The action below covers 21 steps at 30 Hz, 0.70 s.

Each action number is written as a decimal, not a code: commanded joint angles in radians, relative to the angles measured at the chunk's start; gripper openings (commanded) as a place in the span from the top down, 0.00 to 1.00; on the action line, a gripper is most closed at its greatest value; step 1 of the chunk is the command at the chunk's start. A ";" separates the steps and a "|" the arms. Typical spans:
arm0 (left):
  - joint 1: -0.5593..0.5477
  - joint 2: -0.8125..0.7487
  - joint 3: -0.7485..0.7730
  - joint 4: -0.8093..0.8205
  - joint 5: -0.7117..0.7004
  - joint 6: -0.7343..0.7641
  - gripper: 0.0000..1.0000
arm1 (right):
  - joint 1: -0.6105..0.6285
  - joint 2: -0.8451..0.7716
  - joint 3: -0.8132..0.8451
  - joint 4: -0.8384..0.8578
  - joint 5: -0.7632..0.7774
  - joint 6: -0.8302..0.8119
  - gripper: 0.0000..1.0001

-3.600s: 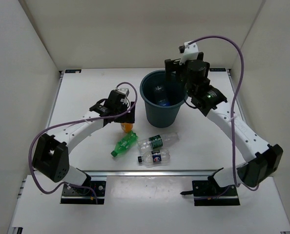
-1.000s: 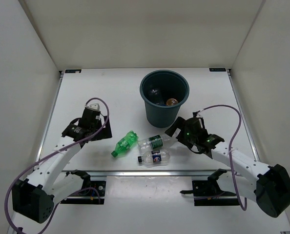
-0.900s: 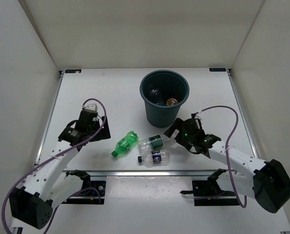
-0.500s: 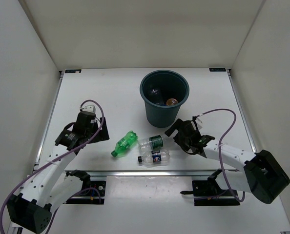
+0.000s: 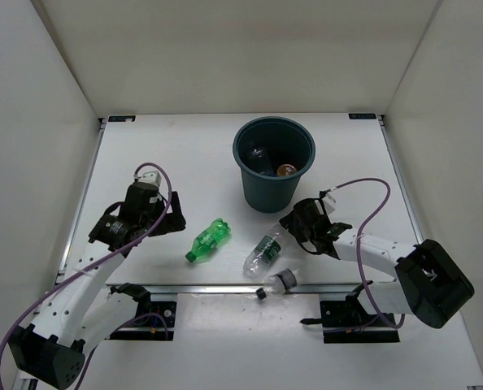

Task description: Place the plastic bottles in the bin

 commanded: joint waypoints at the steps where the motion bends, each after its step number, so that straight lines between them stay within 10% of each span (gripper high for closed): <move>1: 0.007 -0.018 0.036 -0.015 -0.001 -0.013 0.02 | -0.004 -0.024 0.020 0.004 0.095 -0.005 0.69; 9: 0.015 -0.003 0.056 0.008 0.008 -0.016 0.02 | -0.105 -0.171 -0.014 0.055 0.083 -0.029 0.99; 21: 0.010 0.089 0.092 0.097 0.008 0.029 0.01 | -0.194 -0.583 0.084 -0.155 0.263 -0.242 1.00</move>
